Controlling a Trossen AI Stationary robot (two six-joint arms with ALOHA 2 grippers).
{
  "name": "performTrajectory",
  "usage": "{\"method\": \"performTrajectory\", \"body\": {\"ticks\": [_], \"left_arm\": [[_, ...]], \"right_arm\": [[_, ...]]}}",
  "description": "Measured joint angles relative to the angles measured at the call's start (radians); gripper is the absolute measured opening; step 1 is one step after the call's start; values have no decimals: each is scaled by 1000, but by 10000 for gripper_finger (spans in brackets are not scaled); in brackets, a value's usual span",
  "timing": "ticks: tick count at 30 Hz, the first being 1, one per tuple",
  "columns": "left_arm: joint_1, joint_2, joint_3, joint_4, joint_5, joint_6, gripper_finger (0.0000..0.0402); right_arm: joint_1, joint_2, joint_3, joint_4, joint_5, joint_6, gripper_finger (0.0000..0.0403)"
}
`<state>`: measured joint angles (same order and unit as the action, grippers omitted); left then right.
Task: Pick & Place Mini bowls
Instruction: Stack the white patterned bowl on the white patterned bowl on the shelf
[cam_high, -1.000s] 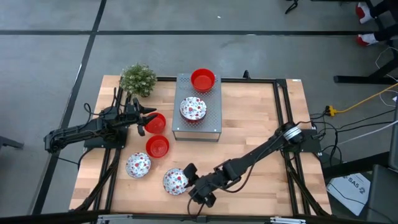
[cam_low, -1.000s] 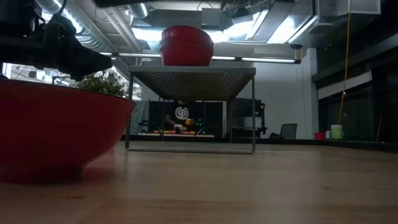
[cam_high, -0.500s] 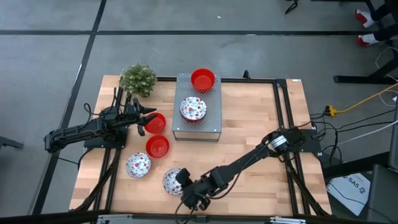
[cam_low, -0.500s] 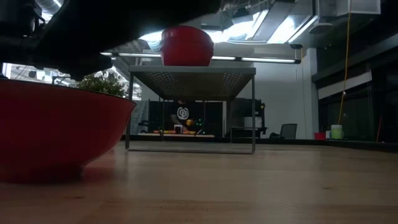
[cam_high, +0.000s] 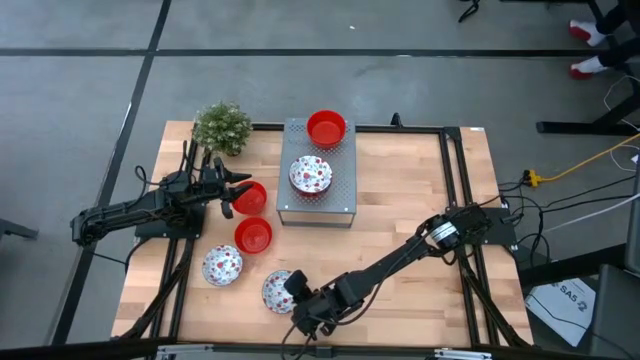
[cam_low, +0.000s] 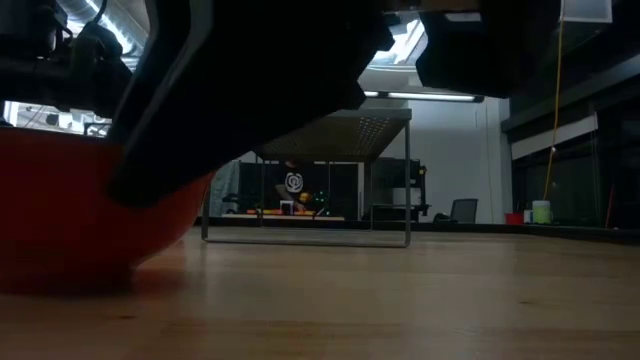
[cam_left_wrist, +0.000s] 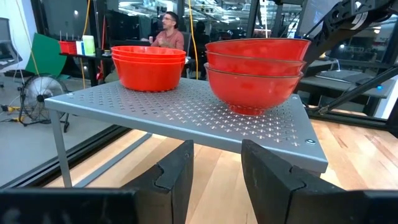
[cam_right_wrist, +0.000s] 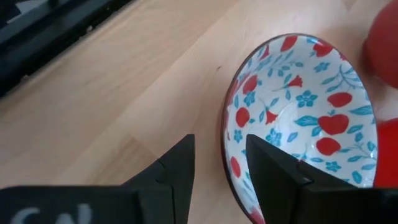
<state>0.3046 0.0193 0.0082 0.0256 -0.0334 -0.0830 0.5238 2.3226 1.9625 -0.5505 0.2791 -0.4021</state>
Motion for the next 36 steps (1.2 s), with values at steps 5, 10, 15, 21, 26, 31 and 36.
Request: {"method": "performTrajectory", "body": {"ticks": [5,10,15,21,26,31,36], "left_arm": [[0,0,0,0,0,0,130],[0,0,0,0,0,0,130],[0,0,0,0,0,0,130],[0,0,0,0,0,0,130],[0,0,0,0,0,0,130],[0,0,0,0,0,0,130],[0,0,0,-1,0,0,130]], "right_arm": [[-14,0,0,-21,-1,5,117],[-25,0,0,-29,-3,7,59],[-32,-2,1,-44,3,26,12],[-33,-2,1,-67,-1,27,31],[-33,-4,1,-79,4,26,11],[-29,-11,2,-126,5,32,19],[-25,-43,-3,-156,-15,75,11]]}}
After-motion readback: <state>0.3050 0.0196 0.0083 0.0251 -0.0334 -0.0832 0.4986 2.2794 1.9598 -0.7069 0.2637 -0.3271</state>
